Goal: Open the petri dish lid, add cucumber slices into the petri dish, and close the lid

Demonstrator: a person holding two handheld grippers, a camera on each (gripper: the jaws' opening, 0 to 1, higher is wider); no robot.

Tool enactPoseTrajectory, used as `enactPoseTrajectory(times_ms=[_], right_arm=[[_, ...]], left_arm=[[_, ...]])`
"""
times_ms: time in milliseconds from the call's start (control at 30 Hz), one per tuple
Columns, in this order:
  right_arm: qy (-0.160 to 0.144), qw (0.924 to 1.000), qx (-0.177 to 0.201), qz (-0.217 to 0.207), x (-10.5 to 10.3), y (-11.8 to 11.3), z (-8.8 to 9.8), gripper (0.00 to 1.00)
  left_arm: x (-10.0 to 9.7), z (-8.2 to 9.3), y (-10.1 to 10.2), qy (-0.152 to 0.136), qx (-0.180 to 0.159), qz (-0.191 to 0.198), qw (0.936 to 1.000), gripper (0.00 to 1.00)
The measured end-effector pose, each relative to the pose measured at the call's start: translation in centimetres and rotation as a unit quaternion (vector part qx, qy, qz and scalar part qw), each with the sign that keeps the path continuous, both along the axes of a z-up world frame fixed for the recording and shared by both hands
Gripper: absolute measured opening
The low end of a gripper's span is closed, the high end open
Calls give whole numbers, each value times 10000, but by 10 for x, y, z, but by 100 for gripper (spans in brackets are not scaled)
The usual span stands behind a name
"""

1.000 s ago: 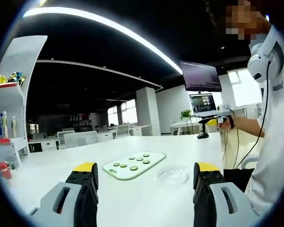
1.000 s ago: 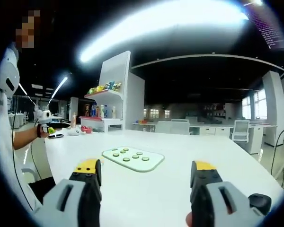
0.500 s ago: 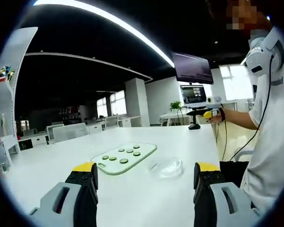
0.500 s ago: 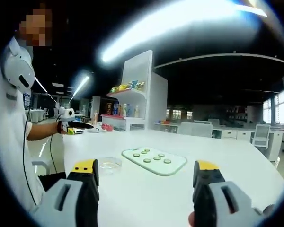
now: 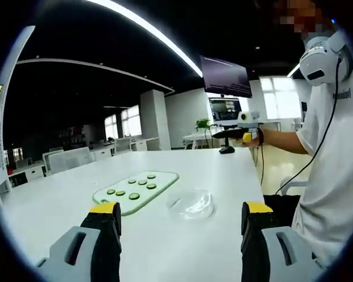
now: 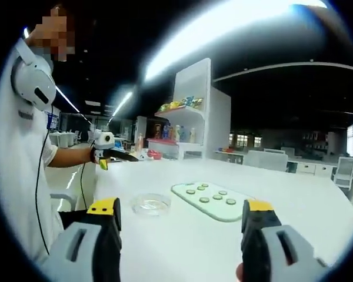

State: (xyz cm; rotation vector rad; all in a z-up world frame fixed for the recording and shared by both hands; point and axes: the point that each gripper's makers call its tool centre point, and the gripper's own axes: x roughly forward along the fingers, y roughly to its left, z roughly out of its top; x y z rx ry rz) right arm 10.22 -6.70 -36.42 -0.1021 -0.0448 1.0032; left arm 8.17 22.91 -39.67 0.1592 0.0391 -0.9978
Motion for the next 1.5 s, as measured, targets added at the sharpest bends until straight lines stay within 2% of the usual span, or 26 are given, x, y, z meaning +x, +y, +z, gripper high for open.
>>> enactPoseTrajectory(times_ms=[367,500,933,1167,1500], right_arm=[[54,9989,-245,388,6,27,-5,85],[76,9970,-441,624,9,41,-12,86],[192,9890,-844,1198,20,81,-31,86],[263,9863,-856,1383,25,97,-39,86],[366,9783,-1026,1765,26,121,-51,85]], left_arm=[[7,-3,-11,99,153,-258,9995,85],[12,-8,-17,156,235,-376,9989,86],[28,-23,-36,268,455,-709,9961,87],[32,-29,-48,312,530,-857,9944,87],[36,-38,-61,393,716,-1062,9910,88]])
